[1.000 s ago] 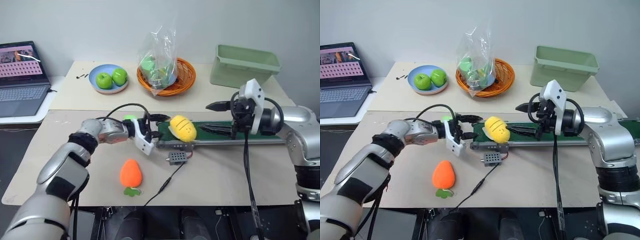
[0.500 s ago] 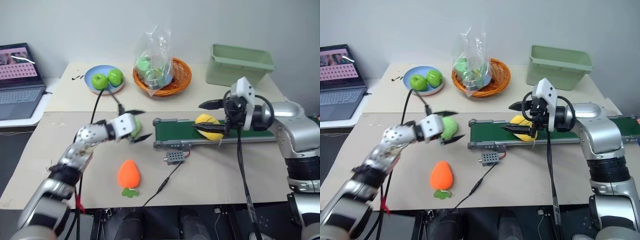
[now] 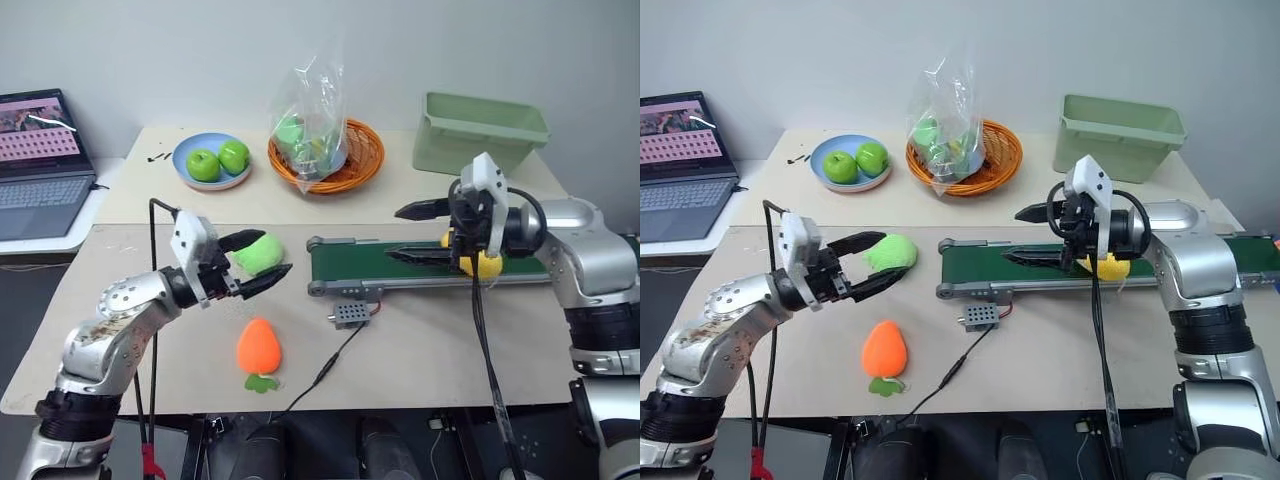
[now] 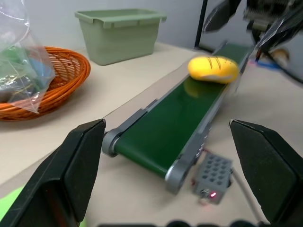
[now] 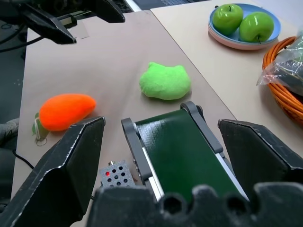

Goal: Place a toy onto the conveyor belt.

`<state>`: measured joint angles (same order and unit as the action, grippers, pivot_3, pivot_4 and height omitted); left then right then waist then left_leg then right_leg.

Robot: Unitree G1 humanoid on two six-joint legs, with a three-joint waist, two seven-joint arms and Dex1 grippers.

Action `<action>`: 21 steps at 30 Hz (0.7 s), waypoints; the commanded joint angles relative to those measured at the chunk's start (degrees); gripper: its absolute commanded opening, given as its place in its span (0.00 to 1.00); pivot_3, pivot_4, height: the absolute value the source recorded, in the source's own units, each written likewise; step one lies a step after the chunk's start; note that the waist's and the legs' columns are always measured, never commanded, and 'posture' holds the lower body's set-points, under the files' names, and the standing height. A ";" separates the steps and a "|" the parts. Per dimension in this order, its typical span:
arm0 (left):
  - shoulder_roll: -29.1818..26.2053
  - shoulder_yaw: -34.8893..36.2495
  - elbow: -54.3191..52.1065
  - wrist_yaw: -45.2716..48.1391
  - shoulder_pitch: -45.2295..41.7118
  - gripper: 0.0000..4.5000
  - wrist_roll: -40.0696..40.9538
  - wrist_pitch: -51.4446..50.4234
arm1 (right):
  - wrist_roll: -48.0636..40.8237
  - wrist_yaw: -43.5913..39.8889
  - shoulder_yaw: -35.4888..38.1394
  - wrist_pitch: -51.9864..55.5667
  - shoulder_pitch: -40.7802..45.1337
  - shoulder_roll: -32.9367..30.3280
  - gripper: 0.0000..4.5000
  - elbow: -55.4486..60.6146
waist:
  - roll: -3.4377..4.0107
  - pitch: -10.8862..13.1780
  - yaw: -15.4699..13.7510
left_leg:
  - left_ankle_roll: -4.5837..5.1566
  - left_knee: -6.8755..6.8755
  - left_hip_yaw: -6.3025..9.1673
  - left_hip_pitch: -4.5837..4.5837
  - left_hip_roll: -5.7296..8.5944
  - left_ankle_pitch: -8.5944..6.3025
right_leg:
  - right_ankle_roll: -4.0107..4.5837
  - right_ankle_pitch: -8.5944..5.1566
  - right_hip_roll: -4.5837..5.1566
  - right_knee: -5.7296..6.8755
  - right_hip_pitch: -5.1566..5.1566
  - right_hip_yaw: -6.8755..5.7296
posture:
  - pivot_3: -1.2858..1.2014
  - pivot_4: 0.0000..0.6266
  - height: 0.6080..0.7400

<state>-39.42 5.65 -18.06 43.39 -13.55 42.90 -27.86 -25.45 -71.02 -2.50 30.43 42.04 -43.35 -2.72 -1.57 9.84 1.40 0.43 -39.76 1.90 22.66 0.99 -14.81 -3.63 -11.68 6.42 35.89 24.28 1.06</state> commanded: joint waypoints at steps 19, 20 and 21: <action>-0.05 5.41 1.48 -1.36 -4.07 1.00 3.16 -8.91 | -0.67 -0.73 1.09 -0.20 1.76 0.25 1.00 1.13 | 0.00 0.00 -0.64 | -0.01 0.01 -0.27 -0.01 0.01 0.00 | 0.01 0.00 0.00 -0.04 -0.03 -0.01 | 0.52 0.24 1.00; 0.01 5.45 1.52 -1.42 -4.40 1.00 3.17 -9.17 | -0.70 -0.64 1.11 -0.16 1.70 0.33 1.00 1.28 | 0.00 0.00 -0.64 | -0.01 0.01 -0.28 -0.01 0.02 0.00 | 0.01 0.00 0.01 -0.05 -0.03 -0.01 | 0.52 0.24 1.00; 0.07 5.50 1.55 -1.50 -4.61 1.00 3.19 -9.38 | -0.71 -0.51 1.12 -0.15 1.62 0.44 1.00 1.41 | 0.00 0.00 -0.64 | -0.01 0.01 -0.28 -0.01 0.02 0.00 | 0.01 0.00 0.00 -0.05 -0.03 -0.01 | 0.52 0.24 1.00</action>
<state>-39.21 10.31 -15.89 41.66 -17.10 46.01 -36.91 -25.48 -71.93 -2.53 30.45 42.31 -42.97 -2.86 -1.57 9.85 0.76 0.42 -39.74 1.61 22.65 1.01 -14.81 -3.62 -11.68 6.42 35.83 24.25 1.05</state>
